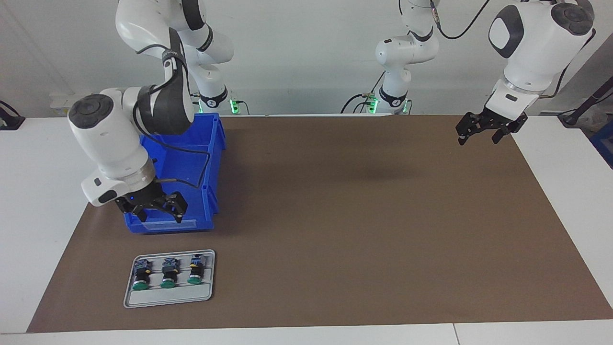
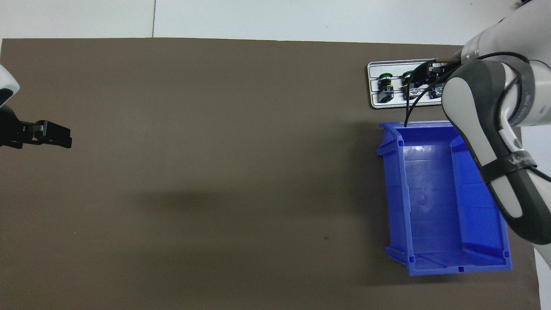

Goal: Place and press button with both arms
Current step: 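Reach the right gripper to the metal tray and grasp the middle green button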

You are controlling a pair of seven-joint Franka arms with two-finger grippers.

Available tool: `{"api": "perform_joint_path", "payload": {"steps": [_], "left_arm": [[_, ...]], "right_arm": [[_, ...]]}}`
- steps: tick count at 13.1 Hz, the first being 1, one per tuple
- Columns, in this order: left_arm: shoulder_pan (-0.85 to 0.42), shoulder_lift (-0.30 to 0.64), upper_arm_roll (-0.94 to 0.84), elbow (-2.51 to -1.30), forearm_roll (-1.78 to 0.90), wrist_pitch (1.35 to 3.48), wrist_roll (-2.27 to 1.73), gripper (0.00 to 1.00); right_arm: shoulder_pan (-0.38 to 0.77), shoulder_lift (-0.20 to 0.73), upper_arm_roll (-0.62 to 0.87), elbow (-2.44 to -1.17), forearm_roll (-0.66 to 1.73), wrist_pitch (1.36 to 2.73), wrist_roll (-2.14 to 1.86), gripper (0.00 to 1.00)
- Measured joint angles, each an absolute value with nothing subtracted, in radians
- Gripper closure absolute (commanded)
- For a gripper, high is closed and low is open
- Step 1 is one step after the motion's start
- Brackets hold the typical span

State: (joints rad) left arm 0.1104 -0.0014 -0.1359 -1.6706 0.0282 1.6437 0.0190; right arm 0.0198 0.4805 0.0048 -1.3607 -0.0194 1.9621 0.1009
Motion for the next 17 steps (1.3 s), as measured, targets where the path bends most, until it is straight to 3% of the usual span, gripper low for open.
{"api": "perform_joint_path", "payload": {"steps": [8, 17], "left_arm": [[0.11, -0.001, -0.136, -1.671, 0.028, 1.644, 0.019, 0.0], [0.11, -0.001, -0.136, -1.671, 0.028, 1.644, 0.019, 0.0]], "right_arm": [[-0.014, 0.685, 0.004, -1.31, -0.019, 2.127, -0.107, 0.05], [-0.035, 0.746, 0.004, -1.306, -0.02, 2.221, -0.147, 0.17]]}}
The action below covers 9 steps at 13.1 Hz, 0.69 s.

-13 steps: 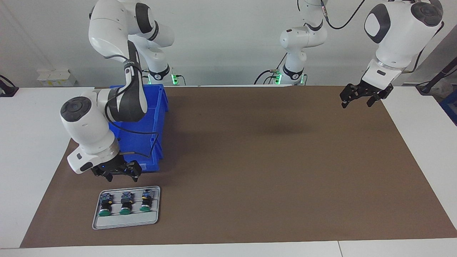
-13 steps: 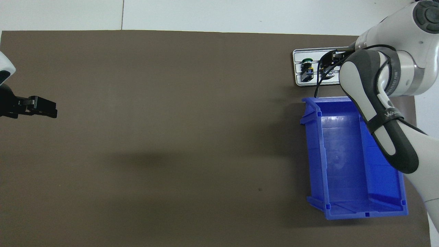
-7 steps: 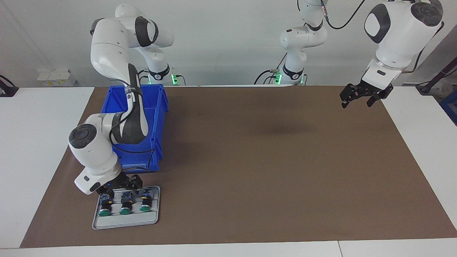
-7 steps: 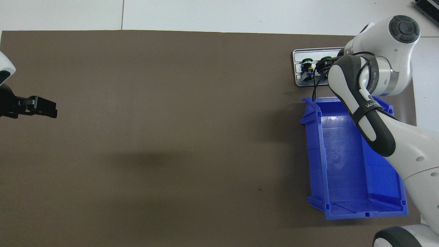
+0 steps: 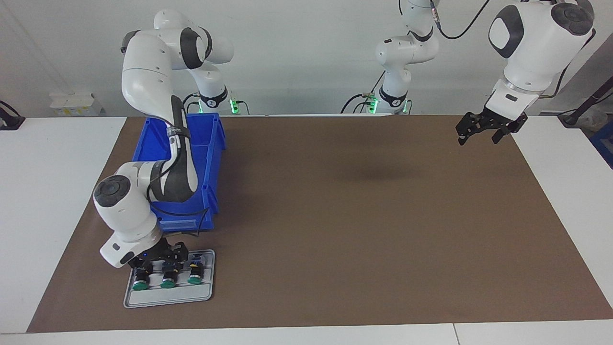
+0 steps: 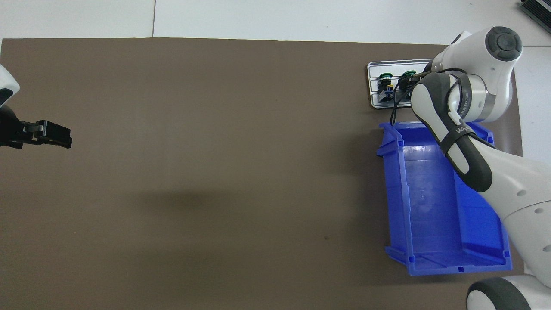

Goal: Place and press button with both arms
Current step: 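Reach the right gripper to the metal tray and grasp the middle green button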

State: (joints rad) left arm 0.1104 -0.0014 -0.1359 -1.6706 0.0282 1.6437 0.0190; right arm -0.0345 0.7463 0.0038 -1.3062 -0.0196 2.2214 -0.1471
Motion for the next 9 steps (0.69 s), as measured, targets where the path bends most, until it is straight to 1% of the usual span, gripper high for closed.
{"api": "perform_joint_path", "payload": {"steps": [1, 3, 5, 6, 7, 8, 9], "left_arm": [[0.11, -0.001, -0.136, -1.671, 0.028, 1.644, 0.019, 0.0], [0.11, -0.001, -0.136, -1.671, 0.028, 1.644, 0.019, 0.0], [0.11, -0.001, -0.136, -1.671, 0.028, 1.644, 0.019, 0.0], [0.11, -0.001, -0.136, -1.671, 0.028, 1.644, 0.019, 0.0], [0.11, -0.001, -0.136, -1.671, 0.028, 1.644, 0.019, 0.0], [0.11, -0.001, -0.136, -1.671, 0.028, 1.644, 0.019, 0.0], [0.11, -0.001, -0.136, -1.671, 0.028, 1.644, 0.019, 0.0]], "right_arm": [[-0.037, 0.746, 0.004, -1.307, -0.019, 2.222, -0.147, 0.21], [-0.037, 0.749, 0.005, -1.316, -0.019, 2.229, -0.147, 0.24], [-0.037, 0.75, 0.007, -1.355, -0.019, 2.275, -0.148, 0.32], [-0.037, 0.75, 0.008, -1.371, -0.019, 2.291, -0.148, 0.5], [-0.036, 0.749, 0.008, -1.377, -0.019, 2.298, -0.148, 0.85], [-0.036, 0.747, 0.009, -1.377, -0.019, 2.298, -0.149, 1.0], [-0.036, 0.746, 0.01, -1.376, -0.019, 2.301, -0.151, 1.0]]}}
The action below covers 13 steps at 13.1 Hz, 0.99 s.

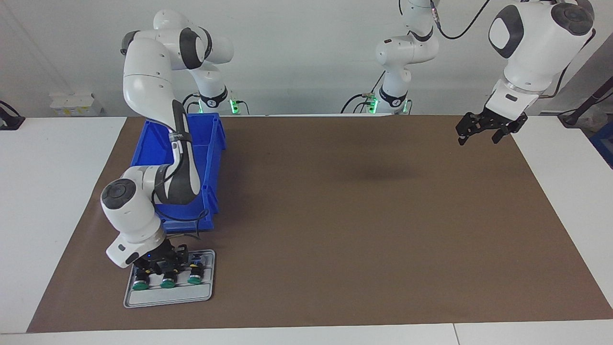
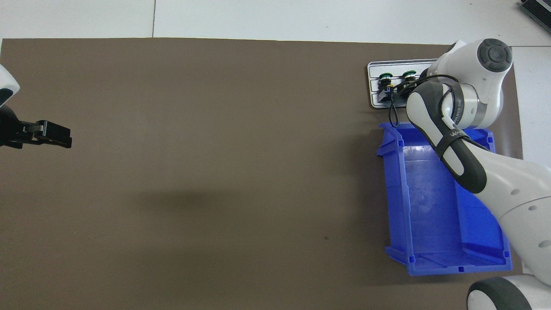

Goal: Place and press button with both arms
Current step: 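Reach the right gripper to the metal tray and grasp the middle green button, then carry the button to mid-table with the right gripper while the left gripper approaches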

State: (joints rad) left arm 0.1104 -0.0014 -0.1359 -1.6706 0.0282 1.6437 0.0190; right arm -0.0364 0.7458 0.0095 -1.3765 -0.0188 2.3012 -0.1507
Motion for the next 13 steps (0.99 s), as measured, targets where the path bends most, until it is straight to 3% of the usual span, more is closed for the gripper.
{"api": "perform_joint_path", "payload": {"steps": [5, 8, 13], "left_arm": [[0.11, -0.001, -0.136, -1.671, 0.028, 1.644, 0.019, 0.0], [0.11, -0.001, -0.136, -1.671, 0.028, 1.644, 0.019, 0.0], [0.11, -0.001, -0.136, -1.671, 0.028, 1.644, 0.019, 0.0]], "right_arm": [[-0.023, 0.716, 0.015, -1.373, -0.015, 2.321, -0.02, 1.0], [0.008, 0.634, 0.017, -1.372, -0.012, 2.234, 0.226, 1.0], [0.181, 0.539, 0.017, -1.375, -0.044, 2.09, 0.869, 1.0]]}}
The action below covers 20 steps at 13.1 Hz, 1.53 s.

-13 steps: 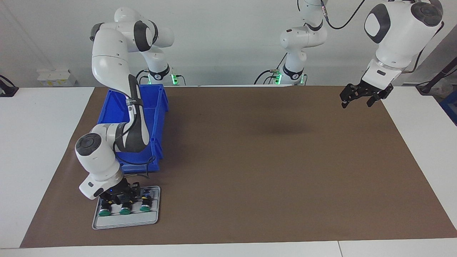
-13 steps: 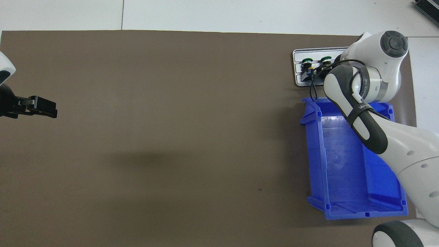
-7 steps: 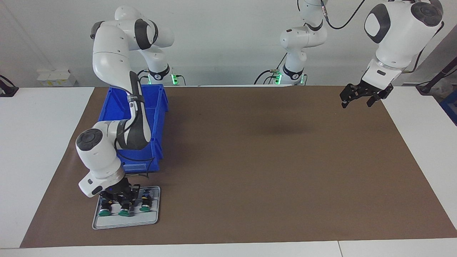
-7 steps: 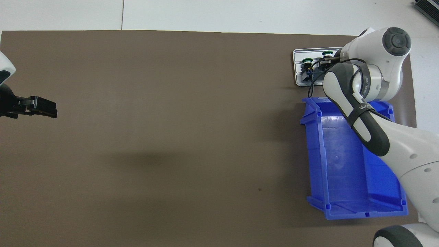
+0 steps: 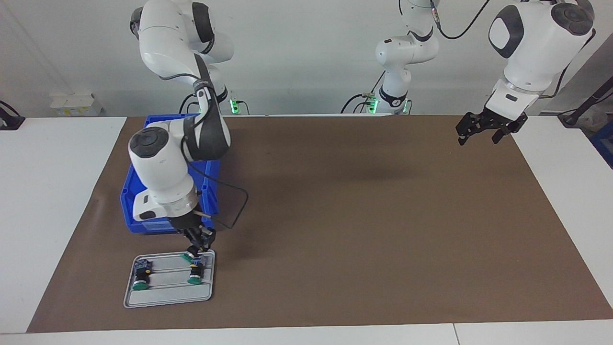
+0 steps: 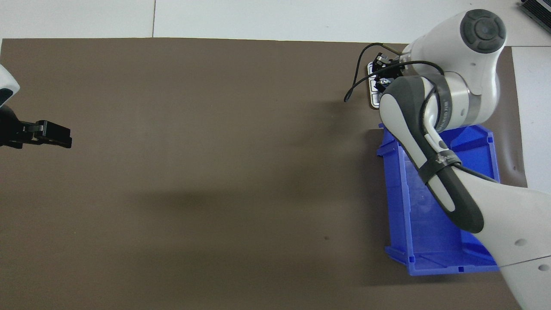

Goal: Place and press button with both arms
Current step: 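Carry the button to mid-table with the right gripper while the left gripper approaches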

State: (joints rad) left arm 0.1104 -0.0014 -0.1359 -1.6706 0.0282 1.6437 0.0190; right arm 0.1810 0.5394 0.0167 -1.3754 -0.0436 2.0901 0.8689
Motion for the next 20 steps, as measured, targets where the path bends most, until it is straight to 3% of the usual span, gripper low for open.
{"api": "perform_joint_path", "payload": {"steps": [5, 12, 16, 20], "left_arm": [[0.11, -0.001, -0.136, -1.671, 0.028, 1.644, 0.019, 0.0], [0.11, -0.001, -0.136, -1.671, 0.028, 1.644, 0.019, 0.0], [0.11, -0.001, -0.136, -1.671, 0.028, 1.644, 0.019, 0.0], [0.108, -0.003, -0.142, -1.671, 0.028, 1.644, 0.019, 0.0]], "right_arm": [[0.387, 0.526, 0.02, -1.376, -0.106, 2.004, 1.458, 1.0], [0.624, 0.517, 0.023, -1.38, -0.105, 2.001, 1.978, 1.0], [0.748, 0.579, 0.021, -1.391, -0.121, 2.04, 2.2, 1.0], [0.797, 0.62, 0.021, -1.391, -0.143, 2.072, 2.32, 1.0]]}}
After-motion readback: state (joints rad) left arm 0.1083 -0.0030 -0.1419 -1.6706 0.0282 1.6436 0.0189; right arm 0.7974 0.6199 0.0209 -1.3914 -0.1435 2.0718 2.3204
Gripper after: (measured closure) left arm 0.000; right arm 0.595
